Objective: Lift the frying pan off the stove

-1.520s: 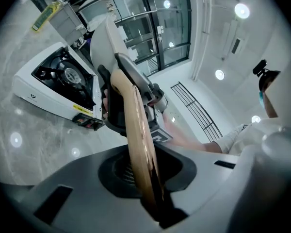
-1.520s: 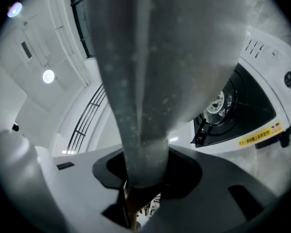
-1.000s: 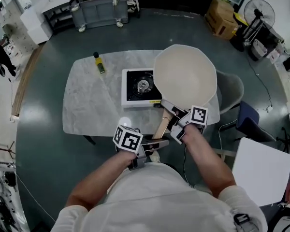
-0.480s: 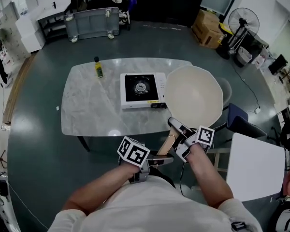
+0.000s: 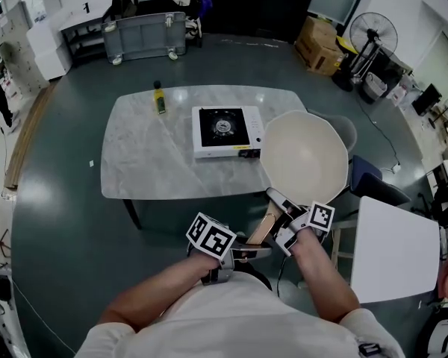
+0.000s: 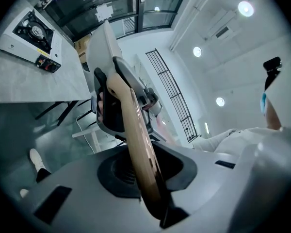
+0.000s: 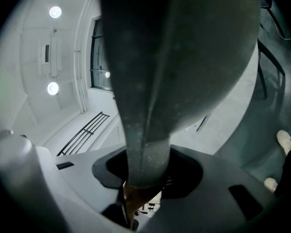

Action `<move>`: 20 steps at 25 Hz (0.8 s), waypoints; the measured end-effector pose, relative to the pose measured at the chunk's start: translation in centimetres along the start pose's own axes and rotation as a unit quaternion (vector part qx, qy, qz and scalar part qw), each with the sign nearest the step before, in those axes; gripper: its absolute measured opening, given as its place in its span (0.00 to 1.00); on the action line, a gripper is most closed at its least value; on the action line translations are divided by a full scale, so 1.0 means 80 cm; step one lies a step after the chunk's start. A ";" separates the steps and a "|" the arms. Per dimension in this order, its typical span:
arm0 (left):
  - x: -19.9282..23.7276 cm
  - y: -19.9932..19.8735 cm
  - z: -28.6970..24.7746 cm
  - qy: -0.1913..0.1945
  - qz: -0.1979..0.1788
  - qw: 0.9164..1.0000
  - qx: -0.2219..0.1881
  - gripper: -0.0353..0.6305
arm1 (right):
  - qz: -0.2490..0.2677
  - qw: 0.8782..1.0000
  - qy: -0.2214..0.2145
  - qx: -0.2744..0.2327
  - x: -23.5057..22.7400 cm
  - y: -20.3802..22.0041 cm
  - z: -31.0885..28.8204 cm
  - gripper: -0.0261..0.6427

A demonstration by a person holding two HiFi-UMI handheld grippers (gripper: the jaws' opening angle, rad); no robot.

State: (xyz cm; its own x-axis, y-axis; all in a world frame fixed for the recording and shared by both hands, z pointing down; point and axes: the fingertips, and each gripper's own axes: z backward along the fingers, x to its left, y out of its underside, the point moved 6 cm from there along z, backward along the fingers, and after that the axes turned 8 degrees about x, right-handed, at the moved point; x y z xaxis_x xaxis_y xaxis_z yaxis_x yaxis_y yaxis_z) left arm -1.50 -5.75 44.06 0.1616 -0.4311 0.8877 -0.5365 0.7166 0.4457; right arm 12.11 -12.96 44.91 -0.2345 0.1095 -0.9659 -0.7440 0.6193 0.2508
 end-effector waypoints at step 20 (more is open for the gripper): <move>-0.013 0.004 0.006 -0.002 -0.001 1.000 -0.012 0.18 | 0.004 1.000 -0.006 0.016 0.011 0.006 -0.008 0.28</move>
State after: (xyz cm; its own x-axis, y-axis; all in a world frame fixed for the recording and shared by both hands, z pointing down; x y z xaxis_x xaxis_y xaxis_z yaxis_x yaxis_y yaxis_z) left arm -2.24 -5.34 43.26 0.1594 -0.4344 0.8865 -0.5155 0.7292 0.4500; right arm 11.17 -13.08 44.19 -0.2334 0.1233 -0.9645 -0.7219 0.6425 0.2569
